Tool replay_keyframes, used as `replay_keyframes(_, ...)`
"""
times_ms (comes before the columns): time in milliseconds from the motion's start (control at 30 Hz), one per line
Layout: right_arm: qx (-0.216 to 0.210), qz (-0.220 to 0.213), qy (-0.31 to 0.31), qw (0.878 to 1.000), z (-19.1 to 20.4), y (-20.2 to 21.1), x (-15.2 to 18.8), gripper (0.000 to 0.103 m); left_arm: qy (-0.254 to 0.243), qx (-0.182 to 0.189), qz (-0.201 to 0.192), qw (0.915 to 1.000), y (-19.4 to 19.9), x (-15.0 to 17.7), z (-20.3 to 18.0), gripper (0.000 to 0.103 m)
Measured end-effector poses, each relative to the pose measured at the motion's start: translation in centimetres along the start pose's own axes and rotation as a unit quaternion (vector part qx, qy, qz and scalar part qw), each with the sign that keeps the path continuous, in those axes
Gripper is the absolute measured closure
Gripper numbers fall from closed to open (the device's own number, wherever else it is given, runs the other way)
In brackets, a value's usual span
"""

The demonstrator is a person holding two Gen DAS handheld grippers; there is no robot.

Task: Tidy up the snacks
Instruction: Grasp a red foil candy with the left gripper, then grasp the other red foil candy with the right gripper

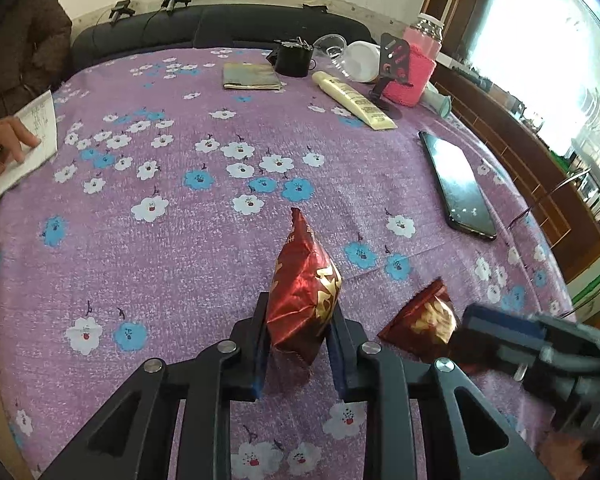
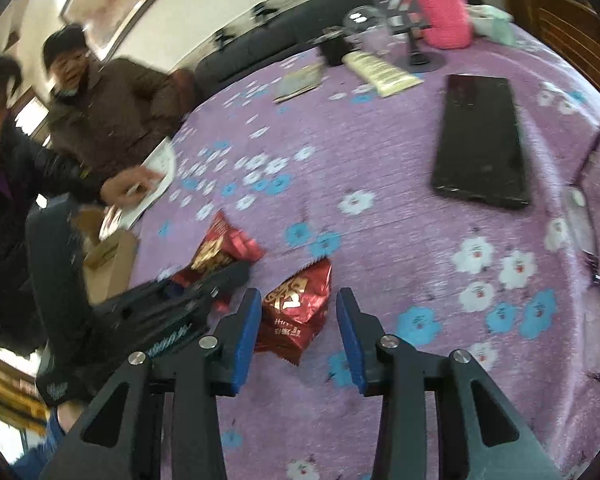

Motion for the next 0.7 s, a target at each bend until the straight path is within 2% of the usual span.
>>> replay_keyframes(100, 0.01, 0.016, 0.039, 0.999, 1.6, -0.8, 0.2, 0.066, 0.007, 0.009, 0.003, 0.9999, -0.2, -0.3, 0.5, 0.077)
replay_keyframes(200, 0.015, 0.012, 0.045, 0.999, 1.9, -0.9, 0.2, 0.066, 0.013, 0.011, 0.001, 0.9998, -0.2, -0.5, 0.7, 0.077)
replay_keyframes(400, -0.013, -0.008, -0.014, 1.0, 0.0, -0.4, 0.0, 0.065, 0.022, -0.005, -0.011, 0.9997, 0.0, -0.6, 1.1, 0.08)
replay_keyframes(467, -0.028, -0.011, -0.041, 0.999, -0.6, -0.4, 0.0, 0.056, 0.024, -0.007, -0.013, 0.9996, 0.0, -0.6, 1.3, 0.08)
replay_keyframes(500, -0.031, -0.013, -0.053, 0.998, -0.9, -0.4, 0.0, 0.056, 0.025, -0.008, -0.014, 0.9996, 0.0, -0.6, 1.3, 0.08)
replay_keyframes(700, -0.019, 0.001, -0.062, 0.998, -0.4, -2.0, 0.1, 0.055, 0.024, -0.011, -0.017, 0.9995, 0.1, -0.5, 1.2, 0.08)
Point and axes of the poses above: each gripper's, at about its wrist camera, not at the fingertips, and y roughly against the way its jaws point, z to its left, x to its underside, the point moved 2 cm from there along -y, roughly the way its jaws point, and after that the axes turned 11 degrees about y, right-handed, at the moved point
